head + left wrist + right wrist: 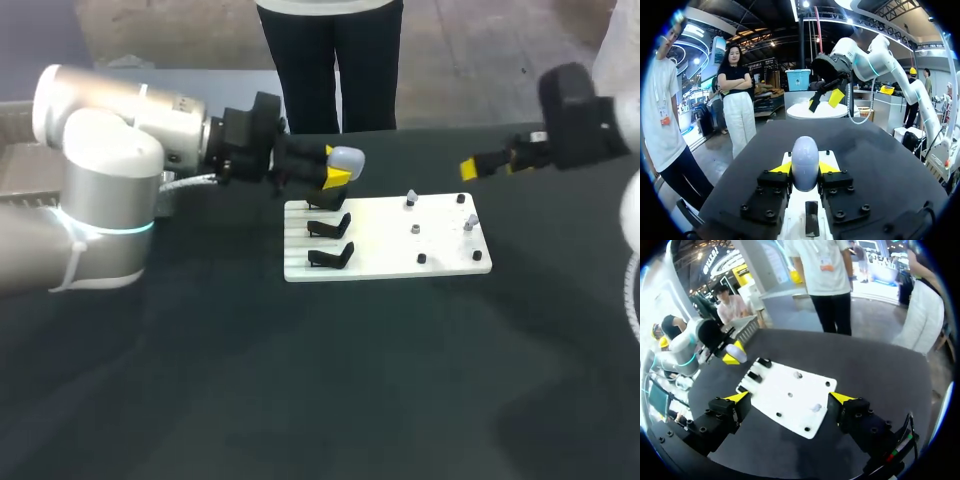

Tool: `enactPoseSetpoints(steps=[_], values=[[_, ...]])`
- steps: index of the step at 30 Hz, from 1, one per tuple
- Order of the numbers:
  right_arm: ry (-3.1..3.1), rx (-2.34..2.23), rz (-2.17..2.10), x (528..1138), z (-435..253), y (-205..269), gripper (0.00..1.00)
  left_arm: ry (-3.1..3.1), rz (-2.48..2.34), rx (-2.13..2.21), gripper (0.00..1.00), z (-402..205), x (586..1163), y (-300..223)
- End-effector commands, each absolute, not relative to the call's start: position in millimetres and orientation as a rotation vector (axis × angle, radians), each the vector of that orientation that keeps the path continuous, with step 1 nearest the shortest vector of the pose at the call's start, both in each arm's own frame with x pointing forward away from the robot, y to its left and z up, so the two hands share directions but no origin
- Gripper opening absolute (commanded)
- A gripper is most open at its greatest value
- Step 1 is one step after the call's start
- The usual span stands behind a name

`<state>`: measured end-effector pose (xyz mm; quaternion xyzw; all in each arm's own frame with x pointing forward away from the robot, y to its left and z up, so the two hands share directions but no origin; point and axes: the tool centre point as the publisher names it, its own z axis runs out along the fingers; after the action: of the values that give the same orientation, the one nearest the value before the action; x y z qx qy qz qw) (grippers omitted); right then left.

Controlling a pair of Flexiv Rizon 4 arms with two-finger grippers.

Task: Pick up each earbud case from the left stands, insert the matching earbuds, close the lid, and place the case in the box.

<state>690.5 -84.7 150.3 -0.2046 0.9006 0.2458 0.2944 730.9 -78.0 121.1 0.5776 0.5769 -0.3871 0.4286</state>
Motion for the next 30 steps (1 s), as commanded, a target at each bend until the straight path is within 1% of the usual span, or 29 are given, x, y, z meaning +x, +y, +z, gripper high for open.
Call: enactPoseSetpoints(steps=[1,12,21,30], values=[[2.414,-0.598,0.700,702,149,-60,1.00,1.448,-0.962,1.453,0.00,123,737,-96],[2.424,-0.700,0.746,700,145,-25,1.00,1.407,-0.992,1.505,0.00,127,738,-122],[2.432,-0.723,0.757,703,142,-15,1.00,1.355,-1.017,1.531,0.00,131,724,-130],[2.439,-0.714,0.735,711,143,-16,1.00,1.313,-1.027,1.541,0.00,136,710,-132]])
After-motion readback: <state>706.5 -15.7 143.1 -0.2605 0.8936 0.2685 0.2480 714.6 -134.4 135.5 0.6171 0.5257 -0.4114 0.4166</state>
